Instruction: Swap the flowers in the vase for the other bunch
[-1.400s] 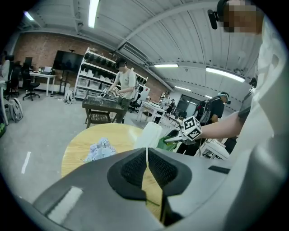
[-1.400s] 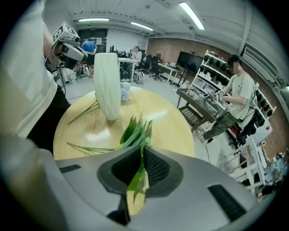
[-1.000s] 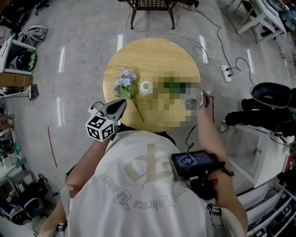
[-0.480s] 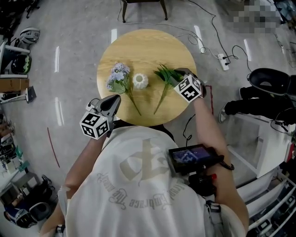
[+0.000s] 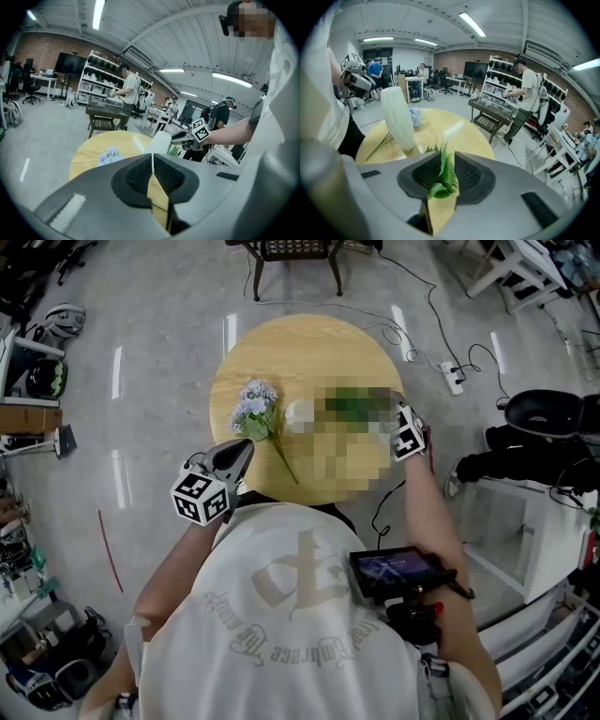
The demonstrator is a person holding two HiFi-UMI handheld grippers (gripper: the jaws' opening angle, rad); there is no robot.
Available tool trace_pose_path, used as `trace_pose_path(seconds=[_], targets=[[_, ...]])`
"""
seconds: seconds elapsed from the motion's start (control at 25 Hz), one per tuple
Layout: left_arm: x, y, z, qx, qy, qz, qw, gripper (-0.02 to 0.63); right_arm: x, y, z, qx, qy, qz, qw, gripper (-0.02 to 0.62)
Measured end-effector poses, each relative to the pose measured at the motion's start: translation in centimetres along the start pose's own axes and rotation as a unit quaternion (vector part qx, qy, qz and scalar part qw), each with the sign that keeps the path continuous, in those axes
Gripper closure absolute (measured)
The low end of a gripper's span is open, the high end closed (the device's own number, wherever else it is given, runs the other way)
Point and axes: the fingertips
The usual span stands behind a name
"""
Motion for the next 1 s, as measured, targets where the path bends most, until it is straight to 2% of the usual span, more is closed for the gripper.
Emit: trace_pose_path(seconds=[0.32, 0.56, 1.0], targets=[[-0.2, 1.5, -1.2, -0.014, -0.004, 0.009, 0.9999, 0.591, 1.9, 3.3, -0.1, -0.036, -0.058, 0.052, 0.996, 0.565], [-0.2, 2.1, -1.8, -0.026, -0.010, 0.012, 0.9995, 0.591, 3.1, 6.4, -1.0, -0.049, -0.101, 0.088, 0.990, 0.578], [-0.4, 2.8, -2.0, -0.042, -0.019, 0.010, 0.9989, 0.591, 3.0, 9.8, -4.7, -0.010, -0.190, 0.160, 0.969, 0.584]])
Point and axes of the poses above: the fingertips, and each gripper's own axes: y backward along the fingers, z to its right, x out of its top, and after that the axes turned 14 degrees about -z, right-handed
